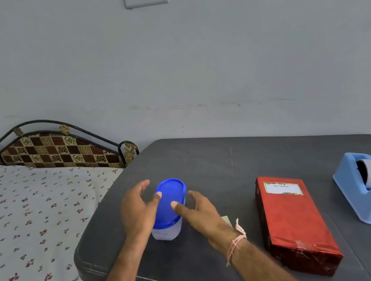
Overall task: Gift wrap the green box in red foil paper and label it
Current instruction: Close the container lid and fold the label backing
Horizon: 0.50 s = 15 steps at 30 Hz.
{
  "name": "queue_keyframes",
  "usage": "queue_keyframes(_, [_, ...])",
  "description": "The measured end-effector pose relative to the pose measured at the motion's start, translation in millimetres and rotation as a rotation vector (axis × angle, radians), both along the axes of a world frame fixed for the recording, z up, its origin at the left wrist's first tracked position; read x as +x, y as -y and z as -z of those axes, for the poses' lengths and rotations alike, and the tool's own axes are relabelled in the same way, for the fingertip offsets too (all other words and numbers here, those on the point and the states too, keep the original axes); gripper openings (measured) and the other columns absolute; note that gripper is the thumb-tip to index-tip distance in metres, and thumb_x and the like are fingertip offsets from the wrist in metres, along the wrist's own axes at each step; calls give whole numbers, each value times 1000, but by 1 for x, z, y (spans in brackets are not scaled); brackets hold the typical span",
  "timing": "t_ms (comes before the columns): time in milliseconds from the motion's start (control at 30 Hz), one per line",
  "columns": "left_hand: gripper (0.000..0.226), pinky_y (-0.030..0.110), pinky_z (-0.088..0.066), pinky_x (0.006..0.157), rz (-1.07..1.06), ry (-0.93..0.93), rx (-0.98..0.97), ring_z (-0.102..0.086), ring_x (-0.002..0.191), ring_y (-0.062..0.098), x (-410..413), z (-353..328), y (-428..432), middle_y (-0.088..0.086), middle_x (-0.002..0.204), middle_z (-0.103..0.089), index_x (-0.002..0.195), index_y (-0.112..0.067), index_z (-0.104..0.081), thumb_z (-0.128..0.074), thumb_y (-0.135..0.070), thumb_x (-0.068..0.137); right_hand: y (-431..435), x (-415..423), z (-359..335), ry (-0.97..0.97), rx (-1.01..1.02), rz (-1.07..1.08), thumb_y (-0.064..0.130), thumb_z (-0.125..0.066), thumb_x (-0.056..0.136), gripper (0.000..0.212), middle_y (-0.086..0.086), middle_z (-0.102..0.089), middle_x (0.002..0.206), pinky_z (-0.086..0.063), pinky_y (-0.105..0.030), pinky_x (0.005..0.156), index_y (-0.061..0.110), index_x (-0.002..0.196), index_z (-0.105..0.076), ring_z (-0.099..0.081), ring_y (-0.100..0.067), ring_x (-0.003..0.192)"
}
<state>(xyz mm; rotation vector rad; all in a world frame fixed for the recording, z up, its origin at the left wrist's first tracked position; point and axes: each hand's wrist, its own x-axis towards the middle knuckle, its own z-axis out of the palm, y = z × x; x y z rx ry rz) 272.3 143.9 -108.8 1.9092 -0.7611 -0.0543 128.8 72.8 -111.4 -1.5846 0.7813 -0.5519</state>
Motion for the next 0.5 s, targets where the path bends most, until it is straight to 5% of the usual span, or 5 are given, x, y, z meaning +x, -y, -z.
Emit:
queue_keyframes(67, [42, 21, -48, 91, 57, 66, -112, -64, 111, 10, -21, -10, 7, -5, 124, -70, 129, -20, -67, -77, -22, 88, 11, -22, -13, -75, -204, 48, 43, -73, 91, 56, 15, -53, 140, -42, -11, 95, 25, 138, -51, -54, -7, 126])
queue_keyframes(133, [40, 21, -52, 88, 231, -88, -173, -66, 101, 7, -55, -17, 22, -6, 111, -71, 124, -20, -68, -80, -29, 87, 25, -54, -24, -132, -430, 143, 44, -75, 89, 69, 3, -50, 150, -38, -22, 109, 20, 147, -48, -50, -15, 135])
queue_keyframes(267, [55, 27, -55, 89, 518, -321, 17, -66, 105, 7, -123, -15, 54, -5, 116, -69, 137, -16, -58, -75, -40, 90, 57, -137, -38, -432, -706, 398, 52, -74, 85, 81, -3, -44, 154, -35, -37, 114, 21, 151, -41, -38, -24, 144])
queue_keyframes(367, [72, 41, -52, 104, 744, -373, 245, -68, 112, 14, -165, -1, 72, -1, 123, -71, 136, -18, -61, -78, -58, 79, 78, -210, -24, -665, -443, 470, 68, -71, 73, 85, -4, -51, 146, -46, -50, 106, 23, 141, -45, -49, -27, 135])
queue_keyframes(500, [42, 40, -52, 105, 957, -426, 284, -73, 105, 9, -191, 12, 76, -10, 110, -78, 117, -27, -72, -84, -39, 79, 81, -256, 7, -400, -86, 333, 52, -79, 80, 48, 3, -78, 100, -62, -39, 80, 18, 112, -70, -75, -14, 88])
